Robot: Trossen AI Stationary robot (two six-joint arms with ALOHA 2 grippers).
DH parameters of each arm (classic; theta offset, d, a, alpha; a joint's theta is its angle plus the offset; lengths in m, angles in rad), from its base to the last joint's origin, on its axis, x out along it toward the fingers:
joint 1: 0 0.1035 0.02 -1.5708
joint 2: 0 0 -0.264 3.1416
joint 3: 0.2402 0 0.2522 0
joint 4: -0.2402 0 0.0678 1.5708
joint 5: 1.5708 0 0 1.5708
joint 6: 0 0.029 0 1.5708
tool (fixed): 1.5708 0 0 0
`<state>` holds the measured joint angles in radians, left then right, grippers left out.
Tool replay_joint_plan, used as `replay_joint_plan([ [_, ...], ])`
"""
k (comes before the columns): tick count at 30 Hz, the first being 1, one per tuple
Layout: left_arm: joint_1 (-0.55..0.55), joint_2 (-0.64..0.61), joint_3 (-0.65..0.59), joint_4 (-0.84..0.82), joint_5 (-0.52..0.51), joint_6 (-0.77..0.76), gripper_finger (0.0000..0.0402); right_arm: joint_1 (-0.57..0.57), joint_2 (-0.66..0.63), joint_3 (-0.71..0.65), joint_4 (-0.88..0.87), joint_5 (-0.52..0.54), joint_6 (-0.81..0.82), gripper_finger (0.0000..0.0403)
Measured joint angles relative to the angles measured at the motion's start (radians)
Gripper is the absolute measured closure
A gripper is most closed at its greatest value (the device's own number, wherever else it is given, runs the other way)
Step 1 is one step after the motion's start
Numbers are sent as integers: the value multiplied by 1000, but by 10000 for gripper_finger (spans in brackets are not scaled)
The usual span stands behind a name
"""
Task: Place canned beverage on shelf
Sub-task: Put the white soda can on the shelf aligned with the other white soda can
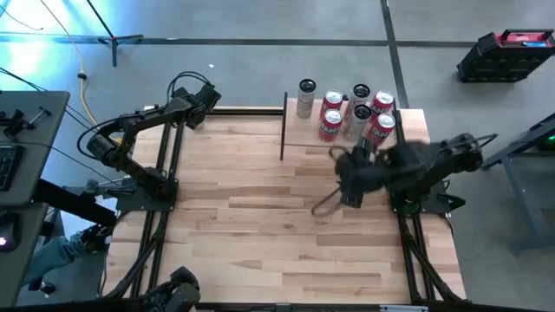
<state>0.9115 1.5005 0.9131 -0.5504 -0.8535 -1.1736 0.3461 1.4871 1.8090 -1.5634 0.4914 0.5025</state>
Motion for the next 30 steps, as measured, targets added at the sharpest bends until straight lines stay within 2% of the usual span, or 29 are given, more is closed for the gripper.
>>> replay_joint_plan([
  [5,0,0,0,18,-3,0,25,137,-76,-296,117,59,188,135],
  [10,0,0,0,59,-20,63,25,303,-175,-569,444,61,316,150],
  [13,0,0,4,69,-21,115,25,371,-206,-711,621,119,356,150],
  [17,0,0,4,57,-23,112,25,423,-202,-875,876,176,382,151],
  [27,0,-1,4,46,-24,129,25,526,-178,-1276,1616,439,415,151],
  [30,0,-1,4,29,-24,130,25,542,-135,-1354,1769,477,414,151],
])
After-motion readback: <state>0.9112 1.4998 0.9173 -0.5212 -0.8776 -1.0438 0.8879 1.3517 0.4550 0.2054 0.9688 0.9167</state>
